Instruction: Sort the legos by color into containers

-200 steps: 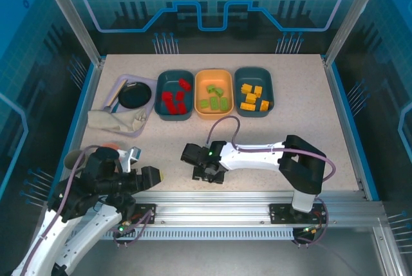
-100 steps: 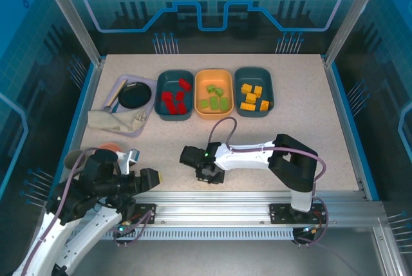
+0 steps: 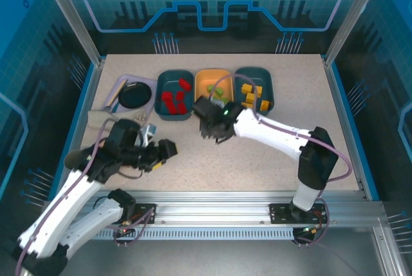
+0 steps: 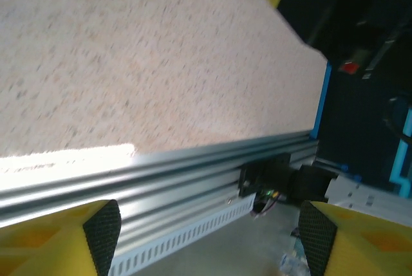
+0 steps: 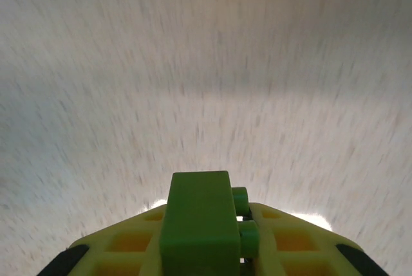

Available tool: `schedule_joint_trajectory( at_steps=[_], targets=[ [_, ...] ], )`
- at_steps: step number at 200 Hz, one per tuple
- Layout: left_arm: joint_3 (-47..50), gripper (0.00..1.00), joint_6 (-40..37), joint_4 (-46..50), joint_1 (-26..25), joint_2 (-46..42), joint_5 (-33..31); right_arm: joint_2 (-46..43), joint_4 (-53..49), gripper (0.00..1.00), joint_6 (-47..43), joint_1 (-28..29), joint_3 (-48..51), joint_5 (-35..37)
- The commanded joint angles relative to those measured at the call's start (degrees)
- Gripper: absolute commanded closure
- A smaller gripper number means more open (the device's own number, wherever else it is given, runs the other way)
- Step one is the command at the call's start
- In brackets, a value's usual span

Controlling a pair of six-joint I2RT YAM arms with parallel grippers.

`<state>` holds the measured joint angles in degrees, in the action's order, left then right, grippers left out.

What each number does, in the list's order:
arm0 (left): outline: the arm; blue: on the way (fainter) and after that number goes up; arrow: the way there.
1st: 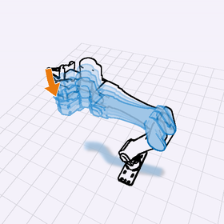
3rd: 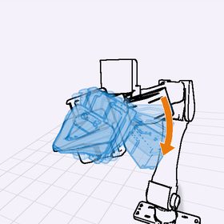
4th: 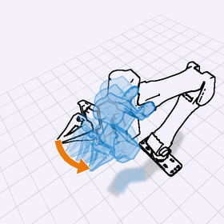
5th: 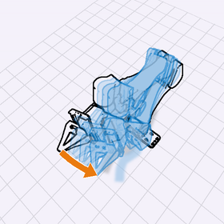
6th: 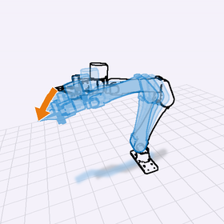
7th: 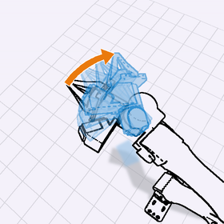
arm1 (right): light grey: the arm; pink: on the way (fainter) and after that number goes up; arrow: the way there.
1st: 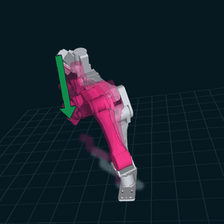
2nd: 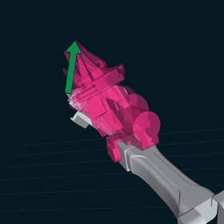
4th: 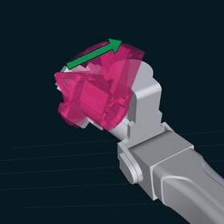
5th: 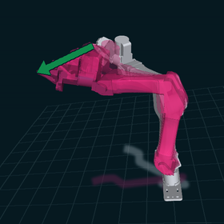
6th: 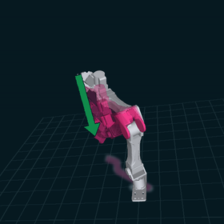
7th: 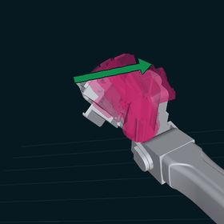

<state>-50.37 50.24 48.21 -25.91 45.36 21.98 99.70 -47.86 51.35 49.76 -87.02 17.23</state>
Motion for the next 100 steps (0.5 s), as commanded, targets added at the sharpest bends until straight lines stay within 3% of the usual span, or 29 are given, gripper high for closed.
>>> schedule_joint_trajectory(
  at_steps=[1, 44, 100],
  targets=[
    [-4.4, 0.23, 0.1, -11.8, 3.0, 7.6, 1.0, 4.0, 1.8, 0.82, -14.4, -6.7, -6.1, -6.3],
    [-9.8, 0.23, 0.9, -19.1, 10.4, 21.5, 1.9, 20.8, -2.6, 0.83, -24.6, -14.8, -27.1, -12.1],
    [-15.4, 0.23, -0.1, -22.7, 15.2, 32.5, 2.4, 39.1, -5.5, 0.83, -25.4, -19.3, -47.0, -18.1]
  ],
)
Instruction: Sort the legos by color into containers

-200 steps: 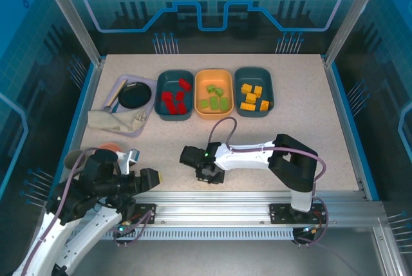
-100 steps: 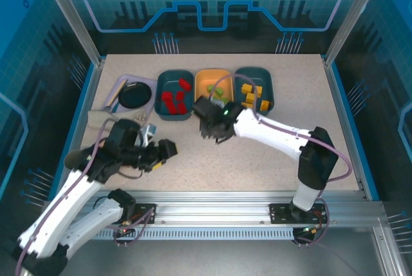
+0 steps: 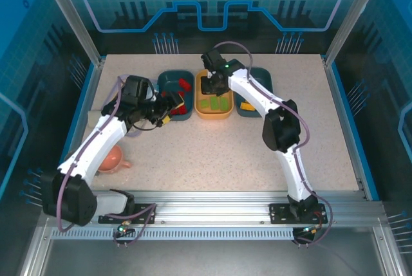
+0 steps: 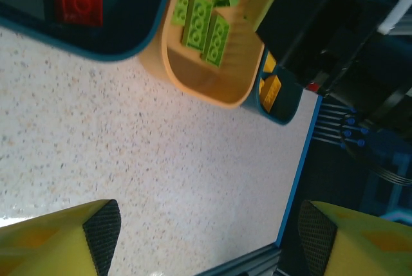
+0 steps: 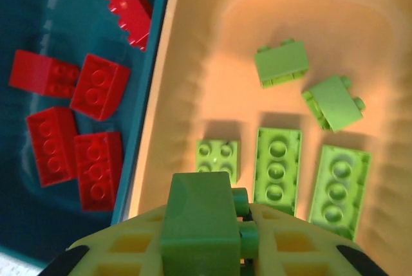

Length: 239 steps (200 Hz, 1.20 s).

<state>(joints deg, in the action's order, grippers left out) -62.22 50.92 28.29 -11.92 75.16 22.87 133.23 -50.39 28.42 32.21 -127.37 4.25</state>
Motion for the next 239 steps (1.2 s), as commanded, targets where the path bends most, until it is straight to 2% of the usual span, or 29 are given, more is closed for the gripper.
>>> schedule_joint_trajectory(
  at_steps=[1, 30, 102, 113, 141, 161, 189, 239],
  targets=[
    [-3.6, 0.23, -0.8, -2.9, 1.2, 2.9, 1.5, 5.7, -2.9, 0.83, -2.4, -1.8, -6.9, -5.4],
    [-5.0, 0.23, -0.9, -3.1, 1.3, 5.4, 1.6, 12.2, -4.9, 0.83, -3.2, -2.6, -13.7, -7.9],
    [-4.2, 0.23, -1.8, -2.0, 1.3, 6.2, 2.2, 18.7, -3.7, 0.79, -2.3, -4.4, -19.2, -11.1],
    [-3.9, 0.24, -1.9, -1.8, 1.3, 6.2, 2.3, 19.8, -4.1, 0.75, -1.9, -4.3, -20.5, -11.1],
    [-4.0, 0.24, -2.3, -1.0, 1.3, 5.5, 2.3, 20.1, -4.3, 0.57, -1.1, -4.3, -20.9, -10.4],
    [-5.0, 0.24, -2.7, 0.4, 1.3, 4.5, 1.2, 18.5, -4.3, 0.51, -1.1, -4.1, -21.0, -9.7],
    [-5.9, 0.23, -2.4, 1.7, 1.3, 2.4, -0.1, 13.6, -5.1, 0.49, -1.3, -3.8, -19.8, -7.9],
    [-6.7, 0.23, -1.3, 5.7, 1.2, -3.5, -3.5, -3.9, -1.6, 0.49, -1.1, -3.4, -4.1, -3.3]
  ],
)
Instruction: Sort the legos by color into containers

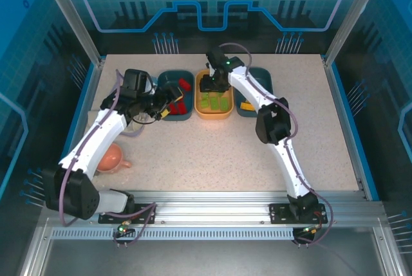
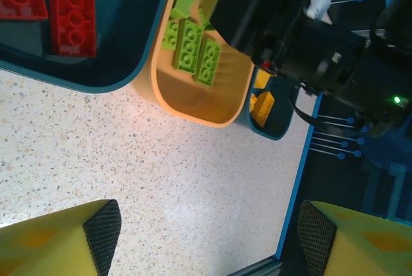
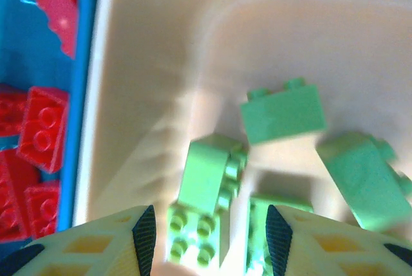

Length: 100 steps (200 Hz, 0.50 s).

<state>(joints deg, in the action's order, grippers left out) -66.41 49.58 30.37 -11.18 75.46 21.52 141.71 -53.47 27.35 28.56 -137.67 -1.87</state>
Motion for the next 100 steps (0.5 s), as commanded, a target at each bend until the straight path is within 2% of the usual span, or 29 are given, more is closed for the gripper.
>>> schedule_joint_trajectory(
  at_steps=[1, 34, 80, 95, 100],
  targets=[
    [-2.5, 0.23, 0.1, 3.8, 0.5, -3.9, -2.2, -12.7, 1.6, 0.49, 0.0, 0.2, 6.6, 3.0],
    [-4.0, 0.23, -1.4, 8.6, 0.0, -8.3, -2.9, -26.7, 6.1, 0.49, -0.1, 1.5, 23.1, 5.9],
    [-6.2, 0.22, -6.6, 17.2, -2.5, -15.0, -5.6, -47.9, 13.5, 0.48, 1.2, 5.7, 51.6, 10.4],
    [-5.1, 0.21, -7.7, 18.9, -3.2, -17.6, -7.0, -54.3, 15.3, 0.41, 1.6, 7.3, 59.4, 11.3],
    [-4.3, 0.2, -8.0, 19.0, -3.3, -18.6, -7.2, -56.3, 15.6, 0.36, 1.6, 8.0, 61.6, 11.8]
  ],
)
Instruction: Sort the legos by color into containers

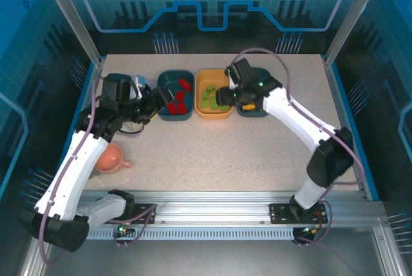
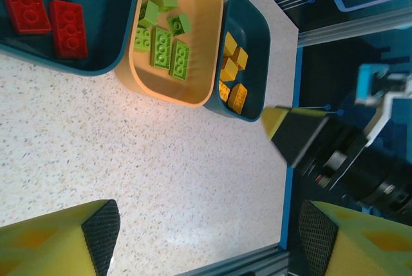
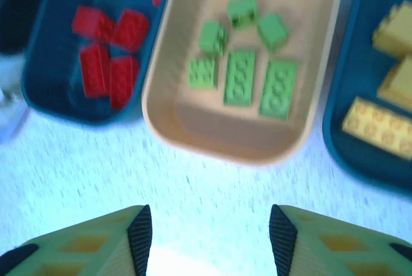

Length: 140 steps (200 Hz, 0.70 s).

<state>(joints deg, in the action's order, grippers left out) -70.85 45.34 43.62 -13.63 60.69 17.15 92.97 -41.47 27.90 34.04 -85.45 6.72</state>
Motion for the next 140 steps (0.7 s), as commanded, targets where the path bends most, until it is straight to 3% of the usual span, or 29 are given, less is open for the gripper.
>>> schedule_joint_trajectory(
  at_steps=[1, 6, 8, 12, 15, 44, 72, 88, 108, 117, 140],
  targets=[
    [0.3, 0.19, -3.8, 5.8, -0.9, -4.1, -2.8, -7.8, 3.7, 0.35, 1.0, 2.7, 9.9, 3.3],
    [1.1, 0.03, -3.8, 5.7, -0.9, -5.1, -3.0, -9.8, 3.9, 0.27, 1.1, 3.1, 11.7, 3.8],
    [1.4, 0.02, -3.9, 5.7, -1.0, -5.3, -3.0, -10.5, 4.0, 0.24, 1.2, 3.3, 12.7, 4.0],
    [2.1, 0.01, -3.9, 5.6, -1.0, -6.3, -3.3, -11.9, 4.1, 0.04, 1.3, 3.7, 14.0, 4.1],
    [2.6, 0.01, -3.8, 5.5, -1.0, -7.0, -3.5, -12.9, 4.3, 0.01, 1.4, 3.8, 15.2, 4.2],
    [6.7, 0.01, -3.5, 6.7, -1.0, -11.0, -8.3, -21.5, 4.0, 0.0, 1.6, 4.6, 22.0, 6.9],
    [10.3, 0.01, -5.5, 6.2, -1.0, -13.5, -17.0, -26.1, 3.1, 0.0, 1.3, 4.5, 24.8, 15.8],
    [11.0, 0.01, -6.1, 7.2, -1.0, -13.2, -28.2, -26.8, 2.6, 0.0, 3.9, 2.0, 27.2, 23.2],
    [13.6, 0.01, -4.9, 4.8, -1.2, -10.7, -46.3, -29.5, 7.9, 0.0, 4.1, -4.8, 33.1, 26.9],
    [17.0, 0.01, -10.4, -3.9, -1.2, -10.4, -50.3, -31.3, 14.4, 0.0, 0.5, -7.5, 37.7, 27.2],
    [26.8, 0.01, -29.2, -22.7, -0.9, -7.6, -53.4, -33.1, 32.3, 0.0, -11.0, -10.3, 47.6, 33.1]
  ],
)
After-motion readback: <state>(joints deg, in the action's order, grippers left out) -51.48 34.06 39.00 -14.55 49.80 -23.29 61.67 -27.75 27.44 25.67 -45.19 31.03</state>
